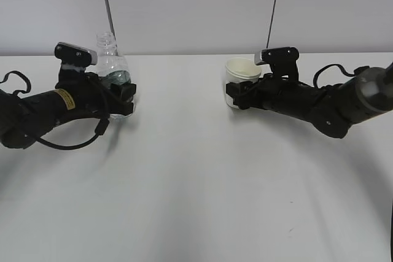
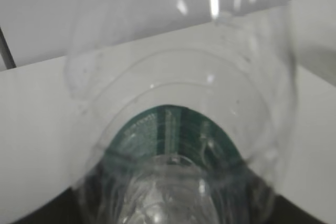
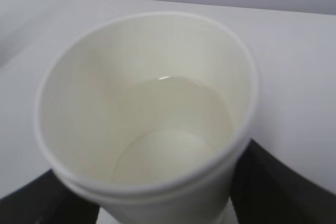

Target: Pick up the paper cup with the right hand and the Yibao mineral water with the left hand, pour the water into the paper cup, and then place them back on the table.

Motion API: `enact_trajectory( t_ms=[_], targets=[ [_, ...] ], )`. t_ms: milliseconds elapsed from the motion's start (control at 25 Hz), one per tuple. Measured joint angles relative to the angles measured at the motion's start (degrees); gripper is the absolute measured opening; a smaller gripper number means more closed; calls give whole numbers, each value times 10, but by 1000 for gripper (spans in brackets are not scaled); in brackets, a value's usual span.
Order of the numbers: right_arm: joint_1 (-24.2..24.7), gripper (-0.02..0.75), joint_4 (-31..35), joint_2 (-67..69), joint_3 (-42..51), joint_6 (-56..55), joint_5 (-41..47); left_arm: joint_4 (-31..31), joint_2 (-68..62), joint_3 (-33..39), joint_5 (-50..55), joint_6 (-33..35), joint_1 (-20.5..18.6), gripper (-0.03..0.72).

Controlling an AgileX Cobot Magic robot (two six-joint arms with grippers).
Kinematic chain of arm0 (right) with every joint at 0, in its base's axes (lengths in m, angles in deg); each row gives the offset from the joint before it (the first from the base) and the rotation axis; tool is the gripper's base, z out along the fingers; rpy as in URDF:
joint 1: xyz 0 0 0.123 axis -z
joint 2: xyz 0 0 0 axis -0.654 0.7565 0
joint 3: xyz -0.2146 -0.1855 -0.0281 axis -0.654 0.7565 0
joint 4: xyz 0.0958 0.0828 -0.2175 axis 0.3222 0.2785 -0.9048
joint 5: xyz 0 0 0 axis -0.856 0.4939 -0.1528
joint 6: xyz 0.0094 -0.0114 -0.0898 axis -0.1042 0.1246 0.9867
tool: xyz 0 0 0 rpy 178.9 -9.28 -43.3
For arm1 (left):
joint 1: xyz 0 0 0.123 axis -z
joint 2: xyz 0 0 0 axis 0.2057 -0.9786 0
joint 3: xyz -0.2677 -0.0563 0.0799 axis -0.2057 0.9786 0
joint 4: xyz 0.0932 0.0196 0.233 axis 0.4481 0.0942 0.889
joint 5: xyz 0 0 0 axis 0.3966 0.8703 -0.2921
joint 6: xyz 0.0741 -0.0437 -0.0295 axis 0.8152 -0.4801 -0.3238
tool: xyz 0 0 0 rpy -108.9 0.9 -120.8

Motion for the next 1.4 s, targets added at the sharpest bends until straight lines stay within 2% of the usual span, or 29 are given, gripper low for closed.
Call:
enact_trajectory(
  t_ms=[200, 480, 600, 720, 1000, 1400],
  targets=[
    [0, 519, 1, 0, 0, 1, 0, 0, 0, 0, 0, 0, 0, 359],
    [0, 519, 1, 0, 0, 1, 0, -10, 0, 0, 4, 0, 0, 533],
    [0, 519, 1, 0, 0, 1, 0, -24, 0, 0, 4, 0, 0, 565],
    [0, 527, 1, 1, 0, 1, -1, -27, 0, 0, 4, 0, 0, 574],
    [0, 616, 1, 1, 0, 1, -2, -28, 0, 0, 4, 0, 0, 575],
    [0, 619, 1, 1, 0, 1, -2, -28, 0, 0, 4, 0, 0, 575]
  ],
)
